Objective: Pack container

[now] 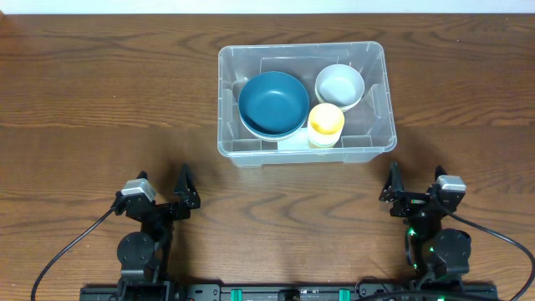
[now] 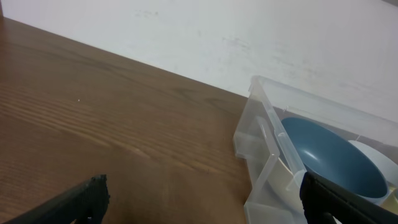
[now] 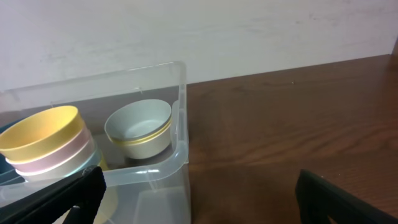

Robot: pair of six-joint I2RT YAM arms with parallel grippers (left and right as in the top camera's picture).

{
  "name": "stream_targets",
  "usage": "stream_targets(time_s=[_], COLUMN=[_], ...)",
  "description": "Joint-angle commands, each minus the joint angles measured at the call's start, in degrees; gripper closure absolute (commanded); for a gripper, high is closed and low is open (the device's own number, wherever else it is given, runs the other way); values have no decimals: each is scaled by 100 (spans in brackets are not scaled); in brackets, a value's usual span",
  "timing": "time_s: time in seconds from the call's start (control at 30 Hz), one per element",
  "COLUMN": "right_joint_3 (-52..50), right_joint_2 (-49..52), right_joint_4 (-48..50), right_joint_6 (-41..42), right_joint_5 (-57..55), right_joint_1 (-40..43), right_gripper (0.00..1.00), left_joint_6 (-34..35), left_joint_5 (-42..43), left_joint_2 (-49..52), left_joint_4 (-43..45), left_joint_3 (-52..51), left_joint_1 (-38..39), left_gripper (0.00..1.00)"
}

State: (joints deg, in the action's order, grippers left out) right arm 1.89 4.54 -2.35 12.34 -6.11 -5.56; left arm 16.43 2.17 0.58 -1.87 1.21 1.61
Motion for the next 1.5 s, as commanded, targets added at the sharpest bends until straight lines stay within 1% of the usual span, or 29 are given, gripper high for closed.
stream_targets(time_s=[0.0,0.17,0.33,0.43,0.63,1.47], right_joint_3=[-162,-160,-160,-160,-160,-160], right_joint_2=[-240,-372,-424,-424,-424,-422], right_joint_4=[-107,-140,-192,-195,-199,-190], right_joint_6=[-83,-219,-962,-1126,-1742,-1711], right_joint_5=[50,105,678,678,632,634], right_joint_1=[31,26,26,26,26,26], right_gripper=[1,1,1,1,1,1], left_joint_6=[-98,-98,-98,-98,-98,-98], left_joint_5=[-173,-173,-173,-173,-173,-173], left_joint_2=[-35,-35,-35,-35,-35,-35], left_joint_4=[-229,-229,-229,-229,-229,-229], left_joint_3=[-98,-98,-98,-98,-98,-98], left_joint_1=[9,9,9,9,9,9], left_gripper=[2,2,2,2,2,2])
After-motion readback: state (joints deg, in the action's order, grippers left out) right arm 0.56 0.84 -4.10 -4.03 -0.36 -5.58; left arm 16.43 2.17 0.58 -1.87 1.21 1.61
